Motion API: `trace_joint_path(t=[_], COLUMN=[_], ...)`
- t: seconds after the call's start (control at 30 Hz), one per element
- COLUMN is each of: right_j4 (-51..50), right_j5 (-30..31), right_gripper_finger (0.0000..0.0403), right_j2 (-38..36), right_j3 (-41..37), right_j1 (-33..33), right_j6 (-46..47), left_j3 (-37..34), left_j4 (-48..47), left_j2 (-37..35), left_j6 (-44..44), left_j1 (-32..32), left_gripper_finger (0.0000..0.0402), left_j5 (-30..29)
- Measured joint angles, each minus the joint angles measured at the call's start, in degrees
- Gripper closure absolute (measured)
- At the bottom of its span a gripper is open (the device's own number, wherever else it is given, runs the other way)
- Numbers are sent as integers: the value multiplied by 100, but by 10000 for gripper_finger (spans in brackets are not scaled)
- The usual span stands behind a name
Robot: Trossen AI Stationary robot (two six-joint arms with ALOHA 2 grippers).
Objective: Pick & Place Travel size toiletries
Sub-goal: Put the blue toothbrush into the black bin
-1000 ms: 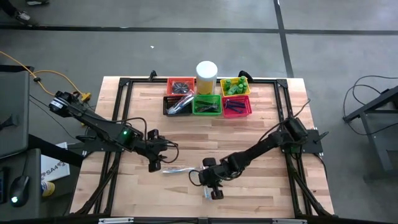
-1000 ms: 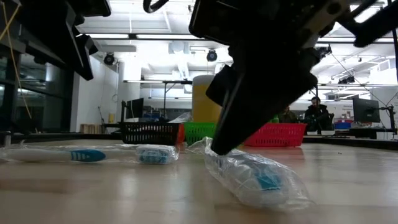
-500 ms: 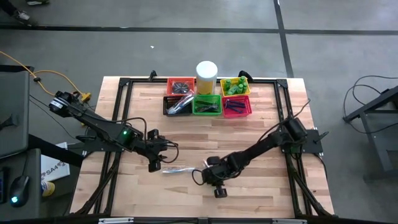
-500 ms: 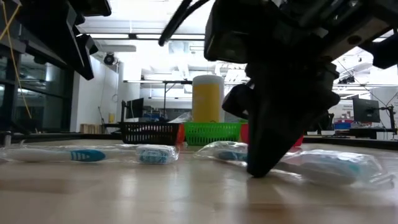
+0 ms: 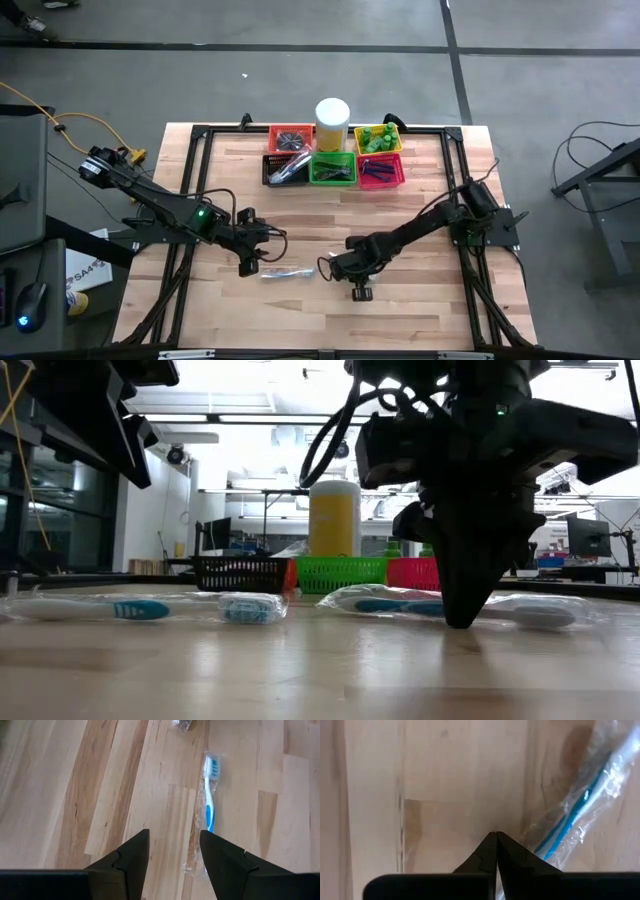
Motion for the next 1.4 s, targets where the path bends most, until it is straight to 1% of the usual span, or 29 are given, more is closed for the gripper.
trace_joint_path(t=[0.13, 0.23, 0.27, 0.47, 0.67, 0.73, 0.8, 1.0, 1.1, 1.23, 1.4], right_j4=[-35, -62, -114, -375, -579, -936, -1290, -1313, -1259, -1178, -1041], right_j5=[-209, -504, -513, -267, -7, -43, 1, 436, 466, 607, 584], right_gripper_finger=[400, 400, 401, 401, 399, 387, 364, 265, 231, 214, 221], right_j2=[-14, -198, -284, -1212, -1682, -1693, -1586, -1220, -979, -696, -576], right_j3=[-8, -38, -58, -26, -25, -27, -41, -36, -34, -34, -47], right_j1=[-99, -151, -153, -147, -144, -141, -134, -139, -150, -206, -351], right_j6=[136, 257, 277, 892, 1352, 1333, 1245, 792, 546, 447, 336], left_j3=[0, 0, 0, 0, 0, 0, 0, 0, 0, 0, 0], left_j4=[-4, -6, -6, -4, -2, 3, 25, 36, 36, 39, 40], left_j2=[0, 0, 0, 0, 0, 2, 2, 2, 2, 2, 2], left_j6=[0, 0, 0, 4, 4, 4, 4, 2, 2, 2, 0], left_j1=[0, -2, -2, -1, 1, 0, -1, -1, -2, -1, -1], left_gripper_finger=[226, 226, 226, 226, 226, 226, 226, 226, 226, 226, 226], left_j5=[0, 0, 0, 0, 0, 0, 0, 0, 0, 0, 0])
